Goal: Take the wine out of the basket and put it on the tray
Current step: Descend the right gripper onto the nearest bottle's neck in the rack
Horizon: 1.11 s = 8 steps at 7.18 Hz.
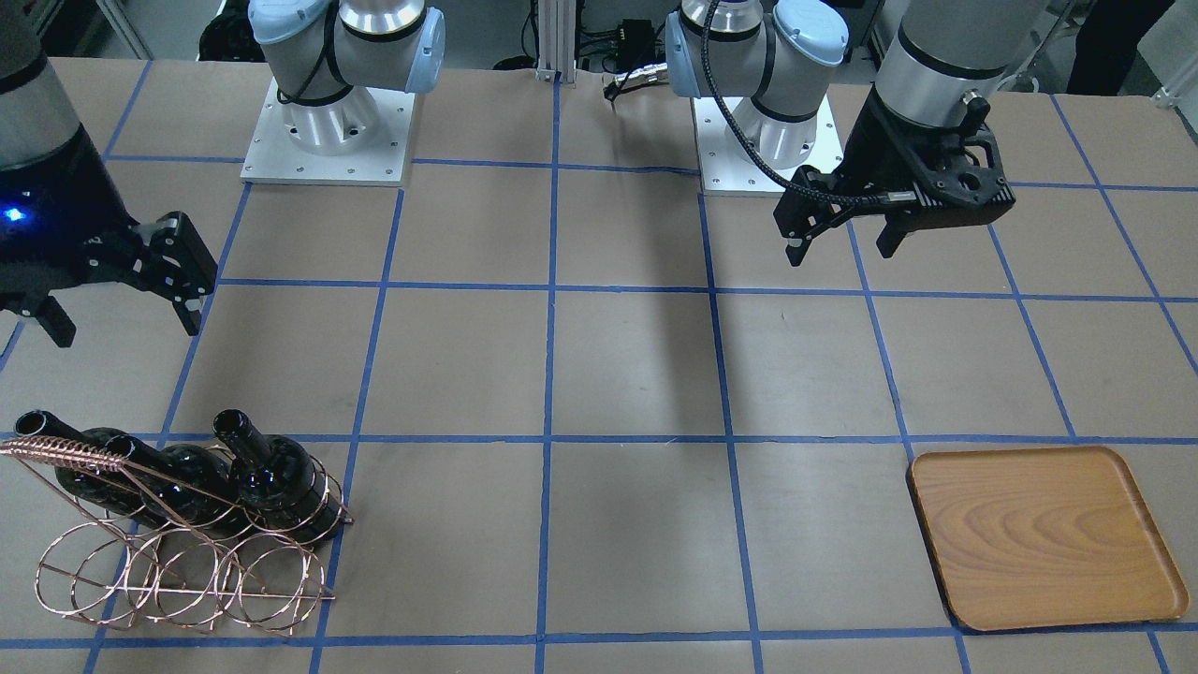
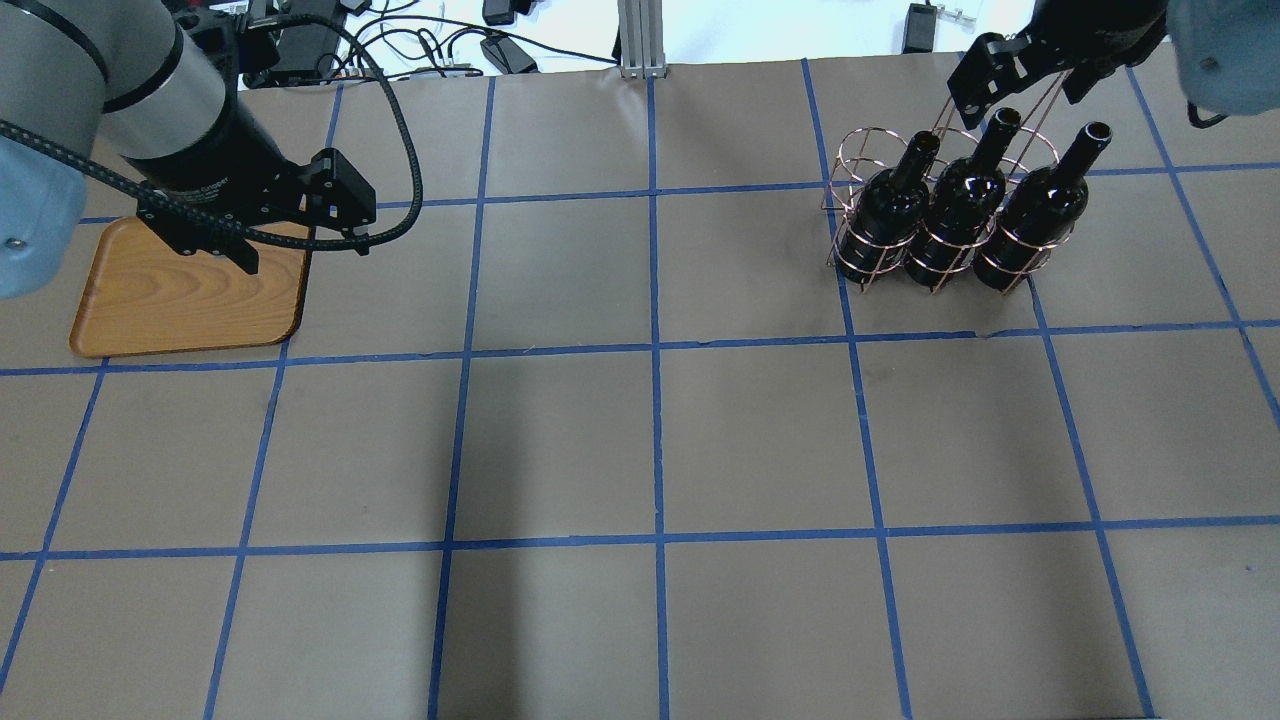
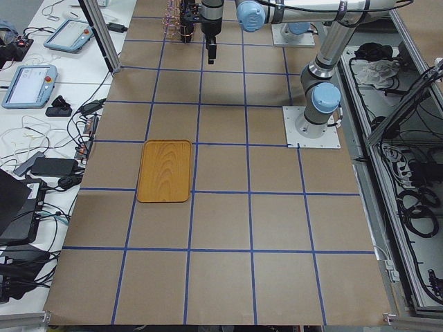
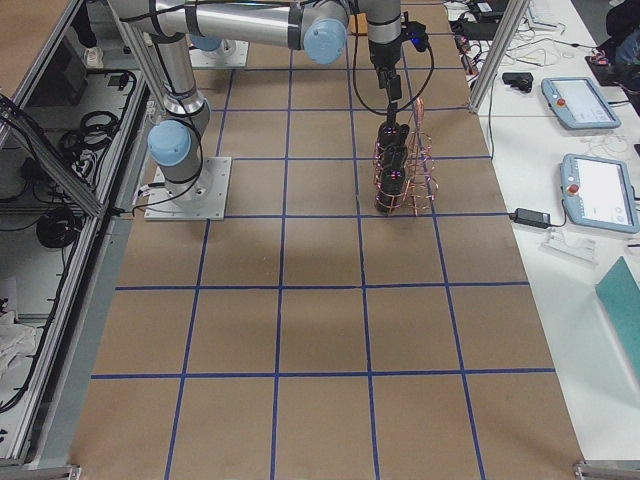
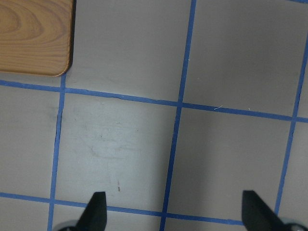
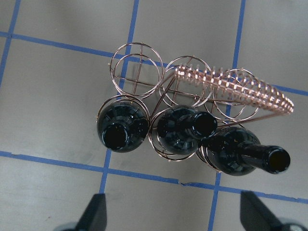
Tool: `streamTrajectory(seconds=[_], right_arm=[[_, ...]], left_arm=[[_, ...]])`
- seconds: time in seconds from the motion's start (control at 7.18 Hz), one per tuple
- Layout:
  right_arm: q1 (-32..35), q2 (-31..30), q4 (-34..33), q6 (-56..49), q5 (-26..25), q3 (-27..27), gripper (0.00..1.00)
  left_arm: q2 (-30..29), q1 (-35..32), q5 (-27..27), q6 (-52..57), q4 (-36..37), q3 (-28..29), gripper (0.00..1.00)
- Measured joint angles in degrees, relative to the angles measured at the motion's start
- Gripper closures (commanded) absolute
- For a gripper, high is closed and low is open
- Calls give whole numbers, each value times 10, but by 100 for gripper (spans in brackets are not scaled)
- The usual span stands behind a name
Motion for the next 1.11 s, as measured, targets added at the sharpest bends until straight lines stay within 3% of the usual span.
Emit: streamTrajectory(seconds=[1.11], right_arm=[[-26, 57, -53, -25, 0, 1, 25]], left_arm=[[0, 1, -1, 6, 3, 1, 0]])
